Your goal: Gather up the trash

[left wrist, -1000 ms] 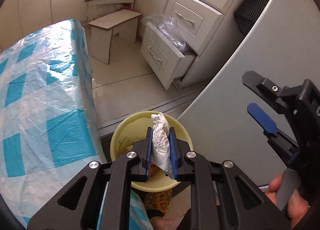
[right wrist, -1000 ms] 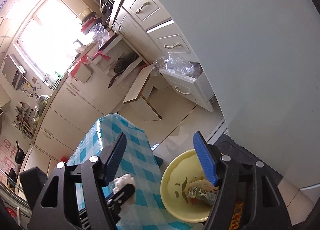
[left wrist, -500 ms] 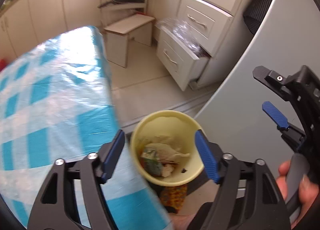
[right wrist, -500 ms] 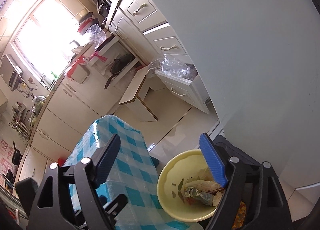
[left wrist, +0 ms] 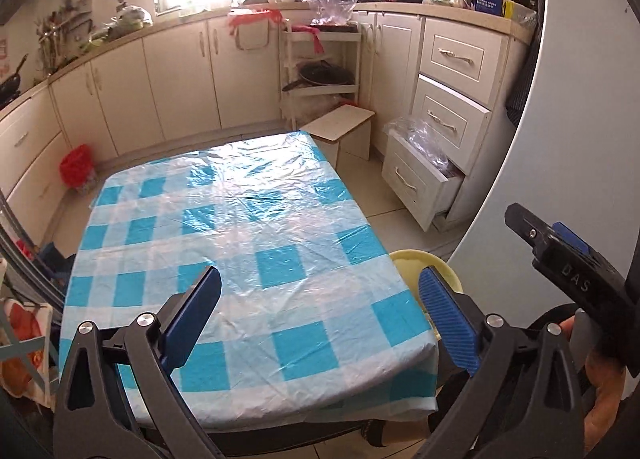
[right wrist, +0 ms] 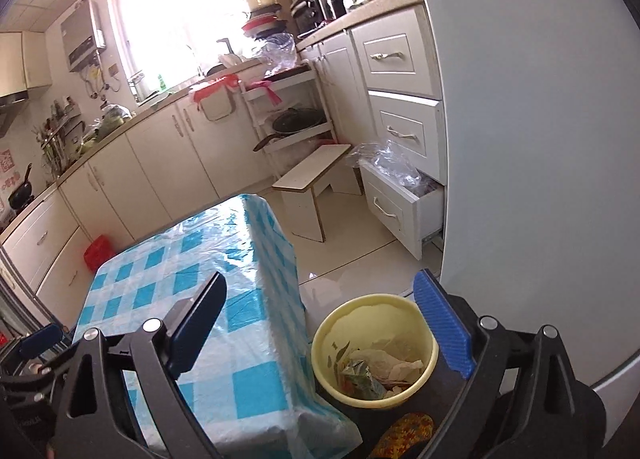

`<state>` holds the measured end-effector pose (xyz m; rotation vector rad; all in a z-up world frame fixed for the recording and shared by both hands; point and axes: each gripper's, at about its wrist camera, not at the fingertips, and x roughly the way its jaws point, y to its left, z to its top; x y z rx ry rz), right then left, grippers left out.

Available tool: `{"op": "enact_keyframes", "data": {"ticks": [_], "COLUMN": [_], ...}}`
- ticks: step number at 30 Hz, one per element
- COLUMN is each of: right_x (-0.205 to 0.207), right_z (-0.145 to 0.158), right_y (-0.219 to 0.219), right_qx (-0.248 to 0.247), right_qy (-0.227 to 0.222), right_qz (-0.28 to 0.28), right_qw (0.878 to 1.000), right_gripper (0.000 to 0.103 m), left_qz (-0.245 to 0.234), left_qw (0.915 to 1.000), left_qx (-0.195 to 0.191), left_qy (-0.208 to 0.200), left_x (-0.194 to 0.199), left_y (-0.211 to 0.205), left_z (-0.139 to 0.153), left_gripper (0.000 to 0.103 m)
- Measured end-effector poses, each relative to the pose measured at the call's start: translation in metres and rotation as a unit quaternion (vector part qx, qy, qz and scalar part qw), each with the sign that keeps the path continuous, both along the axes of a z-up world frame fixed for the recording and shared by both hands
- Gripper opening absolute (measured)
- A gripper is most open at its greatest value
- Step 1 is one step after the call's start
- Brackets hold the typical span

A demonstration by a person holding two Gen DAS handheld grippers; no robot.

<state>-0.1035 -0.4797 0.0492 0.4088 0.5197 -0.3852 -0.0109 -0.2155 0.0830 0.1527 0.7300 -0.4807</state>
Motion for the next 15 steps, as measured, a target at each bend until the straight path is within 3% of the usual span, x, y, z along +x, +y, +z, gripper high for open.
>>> {"op": "enact_keyframes", "data": {"ticks": [8,15], "right_x": [-0.029,-0.048], "right_z": [0.05,0.06], "right_y": [0.049,0.083], "right_qx": [-0.026,-0.029], "right_qy": [-0.02,-0.014], "right_qz": [0.041,0.066], "right_qw": [0.999,0.997], "right_gripper": [0.094,0.096], "left_qz": [0.028,0.05], "left_qw": [0.9991,0.9975], "left_qx": [-0.018,-0.016], "left_qy": [-0.028,-0.048], "left_x": [-0.039,-0.068], "left_y": [0.053,0.086], "left_z": [0.037,0.053], "left_gripper": [0.095,0.095]}}
